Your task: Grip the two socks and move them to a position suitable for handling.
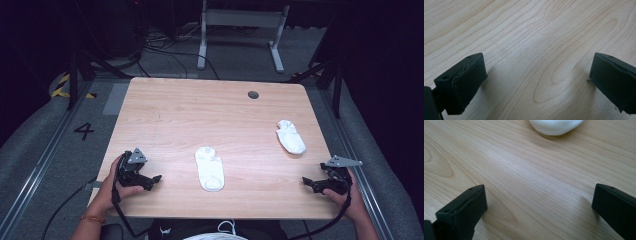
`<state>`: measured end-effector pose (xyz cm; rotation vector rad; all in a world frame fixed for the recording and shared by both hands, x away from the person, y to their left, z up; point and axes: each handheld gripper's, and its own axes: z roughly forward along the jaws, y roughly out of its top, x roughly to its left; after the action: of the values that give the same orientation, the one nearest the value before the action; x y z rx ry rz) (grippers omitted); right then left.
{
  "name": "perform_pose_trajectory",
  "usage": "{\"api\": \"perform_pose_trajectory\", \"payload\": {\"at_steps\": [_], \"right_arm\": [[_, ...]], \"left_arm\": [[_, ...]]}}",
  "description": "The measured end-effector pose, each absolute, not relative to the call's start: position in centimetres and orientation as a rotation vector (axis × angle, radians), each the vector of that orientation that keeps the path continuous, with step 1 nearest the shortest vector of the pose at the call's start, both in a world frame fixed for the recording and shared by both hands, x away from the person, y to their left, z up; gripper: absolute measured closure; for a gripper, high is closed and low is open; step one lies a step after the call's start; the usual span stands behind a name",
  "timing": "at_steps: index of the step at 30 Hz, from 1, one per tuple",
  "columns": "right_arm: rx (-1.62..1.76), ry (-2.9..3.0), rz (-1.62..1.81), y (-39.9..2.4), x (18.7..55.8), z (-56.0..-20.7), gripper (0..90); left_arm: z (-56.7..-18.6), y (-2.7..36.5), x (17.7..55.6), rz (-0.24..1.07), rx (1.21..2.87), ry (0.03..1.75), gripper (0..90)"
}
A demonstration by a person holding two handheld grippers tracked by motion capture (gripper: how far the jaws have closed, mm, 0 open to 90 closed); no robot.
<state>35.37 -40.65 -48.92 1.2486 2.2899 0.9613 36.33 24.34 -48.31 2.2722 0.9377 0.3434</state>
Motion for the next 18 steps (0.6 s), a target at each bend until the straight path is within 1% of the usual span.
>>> {"api": "perform_pose_trajectory", "payload": {"at_steps": [18], "right_arm": [[1.238, 2.296, 0.968, -40.62, 35.47, -48.88, 1.0]], "left_arm": [[-48.3, 24.33, 36.32, 0.342, 2.271, 0.94, 1.2]]}}
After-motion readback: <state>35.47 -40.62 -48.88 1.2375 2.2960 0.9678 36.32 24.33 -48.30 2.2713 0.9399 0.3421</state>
